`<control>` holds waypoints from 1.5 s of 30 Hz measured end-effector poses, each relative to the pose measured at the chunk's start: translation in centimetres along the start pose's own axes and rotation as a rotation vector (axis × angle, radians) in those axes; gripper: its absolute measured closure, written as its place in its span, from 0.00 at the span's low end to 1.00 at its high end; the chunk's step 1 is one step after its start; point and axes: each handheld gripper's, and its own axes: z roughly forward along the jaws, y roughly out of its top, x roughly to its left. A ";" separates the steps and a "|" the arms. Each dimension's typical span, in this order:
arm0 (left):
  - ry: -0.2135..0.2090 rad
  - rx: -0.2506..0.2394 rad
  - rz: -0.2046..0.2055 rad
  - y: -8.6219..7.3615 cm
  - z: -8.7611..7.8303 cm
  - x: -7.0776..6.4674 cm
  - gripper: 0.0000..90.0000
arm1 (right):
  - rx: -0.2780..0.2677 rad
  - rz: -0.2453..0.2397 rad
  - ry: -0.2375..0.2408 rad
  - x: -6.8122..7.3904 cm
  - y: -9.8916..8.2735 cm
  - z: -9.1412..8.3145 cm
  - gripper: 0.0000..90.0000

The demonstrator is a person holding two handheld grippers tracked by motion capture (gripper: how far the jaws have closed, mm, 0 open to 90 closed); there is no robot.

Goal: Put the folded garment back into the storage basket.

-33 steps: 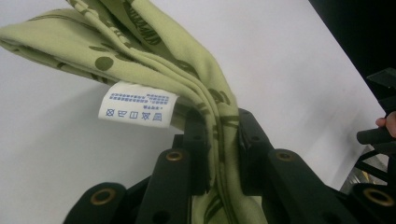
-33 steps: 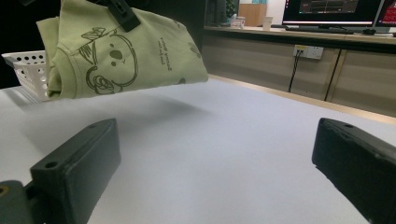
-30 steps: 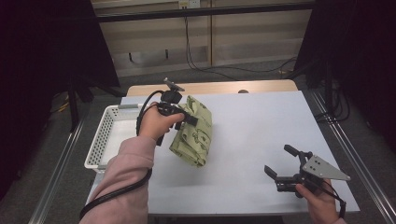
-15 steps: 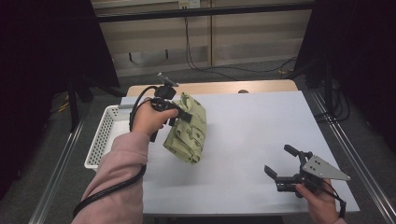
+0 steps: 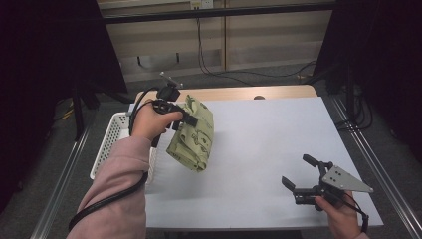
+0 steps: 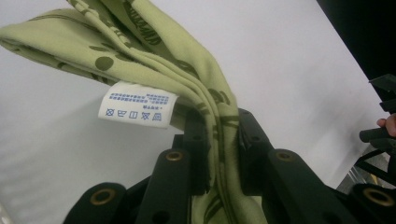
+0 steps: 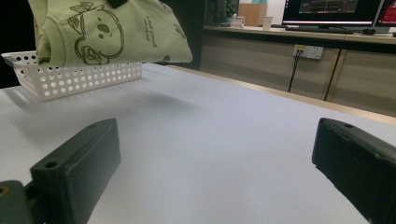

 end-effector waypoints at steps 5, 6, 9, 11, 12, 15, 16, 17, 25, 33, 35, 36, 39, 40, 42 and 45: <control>0.000 -0.003 -0.005 0.2 -0.6 0.2 0.86 | 0.000 0.001 0.000 0.0 0.0 0.0 0.01; 0.002 -0.001 -0.006 0.2 -0.7 0.2 0.86 | -0.001 0.001 -0.001 0.0 0.0 0.0 0.01; 0.005 0.003 -0.003 0.3 -1.0 0.3 0.86 | -0.001 0.001 -0.001 0.0 0.0 0.0 0.01; 0.011 0.005 0.004 0.3 -1.3 0.4 0.86 | -0.001 -0.001 -0.001 0.0 0.0 0.0 0.01; 0.017 0.002 -0.002 0.4 -1.4 0.4 0.86 | 0.003 -0.001 -0.005 0.0 0.0 0.0 0.01; 0.032 0.010 0.012 0.5 -1.9 0.5 0.86 | 0.005 -0.017 -0.006 -0.1 0.0 0.0 0.01; 0.035 0.008 0.011 0.6 -2.3 0.6 0.86 | 0.006 -0.014 -0.005 -0.1 0.0 -0.1 0.01; 0.035 0.008 0.011 0.6 -2.3 0.6 0.86 | 0.006 -0.014 -0.005 -0.1 0.0 -0.1 0.01; 0.041 -0.005 -0.007 0.5 -3.1 1.2 0.86 | 0.005 -0.014 -0.004 -0.1 0.0 0.0 0.01; 0.045 -0.019 -0.020 0.5 -4.0 1.6 0.86 | 0.005 -0.015 -0.005 -0.1 0.0 0.0 0.01; 0.046 -0.018 -0.017 0.5 -4.2 1.8 0.86 | -0.011 0.036 -0.012 0.3 0.1 0.1 0.01; 0.053 -0.021 -0.018 0.5 -4.3 1.9 0.86 | -0.011 0.035 -0.012 0.3 0.1 0.1 0.01; 0.047 -0.020 -0.019 0.5 -4.6 2.2 0.86 | -0.010 0.034 -0.012 0.2 0.1 0.1 0.01; 0.050 -0.022 -0.021 0.4 -4.7 2.3 0.86 | -0.010 0.035 -0.012 0.2 0.1 0.1 0.01; 0.055 -0.026 -0.027 0.3 -4.9 2.5 0.86 | -0.011 0.035 -0.012 0.2 0.1 0.1 0.01; 0.055 -0.027 -0.033 0.3 -5.0 2.7 0.86 | -0.011 0.033 -0.011 0.2 0.1 0.1 0.01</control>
